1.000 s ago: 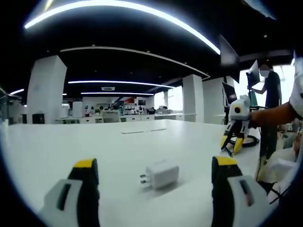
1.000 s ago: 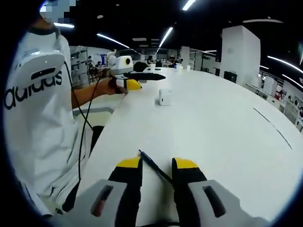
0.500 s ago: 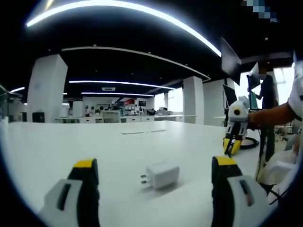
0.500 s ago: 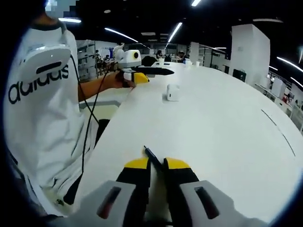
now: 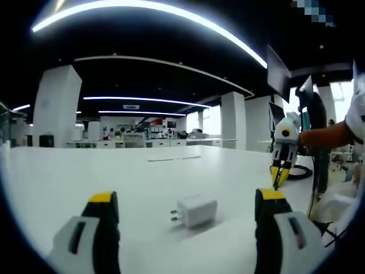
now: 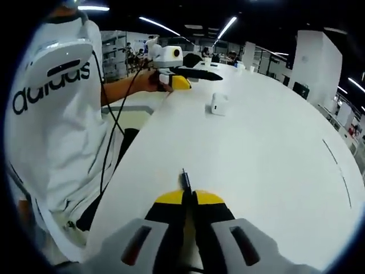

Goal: Plug the desk Type‑C cable into the charger adapter.

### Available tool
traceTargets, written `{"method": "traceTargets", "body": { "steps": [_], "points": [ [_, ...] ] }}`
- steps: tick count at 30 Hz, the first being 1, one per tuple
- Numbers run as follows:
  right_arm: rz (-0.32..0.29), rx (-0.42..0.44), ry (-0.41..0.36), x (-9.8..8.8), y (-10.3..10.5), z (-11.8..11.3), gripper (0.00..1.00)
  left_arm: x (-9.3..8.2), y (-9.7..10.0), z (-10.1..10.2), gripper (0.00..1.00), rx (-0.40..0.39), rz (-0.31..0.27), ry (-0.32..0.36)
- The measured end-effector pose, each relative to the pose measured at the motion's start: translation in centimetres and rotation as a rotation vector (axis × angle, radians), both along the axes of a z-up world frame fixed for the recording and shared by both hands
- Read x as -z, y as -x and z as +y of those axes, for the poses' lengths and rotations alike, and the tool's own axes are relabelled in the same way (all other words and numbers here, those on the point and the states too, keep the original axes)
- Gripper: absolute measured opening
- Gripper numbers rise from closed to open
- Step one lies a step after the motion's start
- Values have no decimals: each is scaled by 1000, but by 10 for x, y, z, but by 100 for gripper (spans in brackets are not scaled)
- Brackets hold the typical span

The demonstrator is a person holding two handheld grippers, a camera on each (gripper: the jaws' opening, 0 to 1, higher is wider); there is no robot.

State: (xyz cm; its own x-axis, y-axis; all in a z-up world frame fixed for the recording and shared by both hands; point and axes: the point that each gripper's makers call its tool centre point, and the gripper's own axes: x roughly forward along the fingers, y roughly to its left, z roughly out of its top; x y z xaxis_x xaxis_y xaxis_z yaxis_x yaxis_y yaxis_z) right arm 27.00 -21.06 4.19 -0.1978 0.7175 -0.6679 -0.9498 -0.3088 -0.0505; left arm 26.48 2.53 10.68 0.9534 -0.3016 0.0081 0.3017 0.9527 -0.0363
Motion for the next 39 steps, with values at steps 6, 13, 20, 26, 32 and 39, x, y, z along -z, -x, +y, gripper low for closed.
{"method": "traceTargets", "body": {
  "steps": [6, 13, 20, 26, 32, 39],
  "points": [
    [27, 29, -1, 0, 1, 0, 2, 0, 0, 0, 100, 2, 2, -2],
    [57, 71, -34, -1, 0, 2, 2, 1, -2, 3, 100, 6, 10, -34],
    [83, 100, -73, -4, -1, 5, 2, 6, -3, 5, 100, 38, 32, -130],
    [88, 111, -82, -3, -2, 6, 2, 9, -5, -4, 100, 130, 51, -226],
    [100, 117, -89, -2, -2, 8, 2, 1, -8, -12, 100, 230, 39, -293],
    [107, 121, -96, -2, -4, 8, 2, -13, -8, -19, 86, 389, 51, -330]
  ]
}}
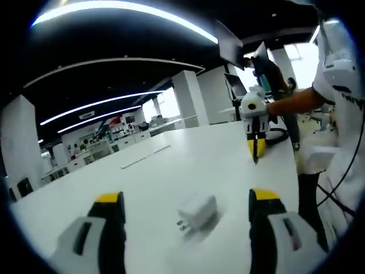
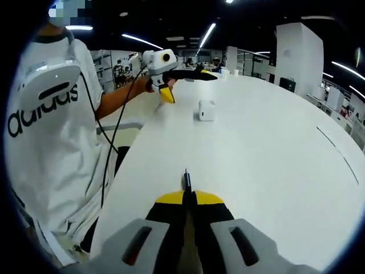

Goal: Plug the desk Type‑C cable into the charger adapter.

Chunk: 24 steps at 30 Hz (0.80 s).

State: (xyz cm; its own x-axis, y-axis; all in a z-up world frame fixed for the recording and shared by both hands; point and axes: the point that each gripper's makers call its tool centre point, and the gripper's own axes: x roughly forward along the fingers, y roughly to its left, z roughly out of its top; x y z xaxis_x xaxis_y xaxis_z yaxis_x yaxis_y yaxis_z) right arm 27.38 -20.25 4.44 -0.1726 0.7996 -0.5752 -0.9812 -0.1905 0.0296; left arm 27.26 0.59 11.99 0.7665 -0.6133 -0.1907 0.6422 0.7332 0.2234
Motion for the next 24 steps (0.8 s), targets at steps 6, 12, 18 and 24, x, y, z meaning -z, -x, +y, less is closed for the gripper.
{"method": "traceTargets", "body": {
  "steps": [6, 12, 18, 24],
  "points": [
    [2, 2, -1, -1, 0, 0, 2, -10, 4, -9, 63, 143, 1, -42],
    [-5, 8, -5, 0, -1, 1, 2, 5, 0, -16, 51, 217, 59, -131],
    [-1, 5, -4, -1, 1, 1, 2, 19, -6, -22, 45, 278, 121, -179],
    [3, 5, -2, 0, 2, 1, 2, 25, -9, -26, 38, 364, 158, -254]
  ]
}}
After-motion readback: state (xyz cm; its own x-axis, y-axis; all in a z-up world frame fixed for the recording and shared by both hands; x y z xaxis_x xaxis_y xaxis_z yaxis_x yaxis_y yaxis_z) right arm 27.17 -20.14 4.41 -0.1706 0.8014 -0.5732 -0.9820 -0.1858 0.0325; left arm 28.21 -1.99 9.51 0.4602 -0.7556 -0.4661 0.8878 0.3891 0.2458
